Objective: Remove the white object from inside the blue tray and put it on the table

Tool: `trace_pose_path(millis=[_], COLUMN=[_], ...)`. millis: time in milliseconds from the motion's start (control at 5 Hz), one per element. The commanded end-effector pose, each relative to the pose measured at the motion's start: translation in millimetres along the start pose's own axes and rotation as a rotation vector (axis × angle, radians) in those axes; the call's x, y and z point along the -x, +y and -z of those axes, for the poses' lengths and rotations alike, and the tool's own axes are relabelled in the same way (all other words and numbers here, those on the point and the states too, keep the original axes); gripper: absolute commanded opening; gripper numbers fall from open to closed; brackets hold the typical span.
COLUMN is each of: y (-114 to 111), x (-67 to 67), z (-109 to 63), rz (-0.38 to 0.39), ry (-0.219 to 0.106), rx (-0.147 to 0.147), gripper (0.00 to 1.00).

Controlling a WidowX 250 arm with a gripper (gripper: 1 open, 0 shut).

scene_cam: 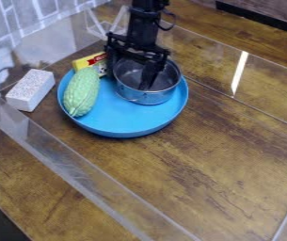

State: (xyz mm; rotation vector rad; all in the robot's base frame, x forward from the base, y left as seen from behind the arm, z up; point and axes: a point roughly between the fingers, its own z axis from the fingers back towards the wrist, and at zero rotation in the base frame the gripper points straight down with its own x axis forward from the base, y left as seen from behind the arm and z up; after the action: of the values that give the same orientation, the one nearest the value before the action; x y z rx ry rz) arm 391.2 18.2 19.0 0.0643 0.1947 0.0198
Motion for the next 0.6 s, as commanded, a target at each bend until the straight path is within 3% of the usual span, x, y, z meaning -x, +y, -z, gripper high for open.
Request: trace_pose_path(millis=[0, 400], y=[-19.0, -24.1], x=[-2.2, -6.0], z=[5.9, 4.8], rz=[0.02, 0.026], ry=[0.004, -0.007], rx=[-0.007, -0.001], gripper=[1.0, 1.0])
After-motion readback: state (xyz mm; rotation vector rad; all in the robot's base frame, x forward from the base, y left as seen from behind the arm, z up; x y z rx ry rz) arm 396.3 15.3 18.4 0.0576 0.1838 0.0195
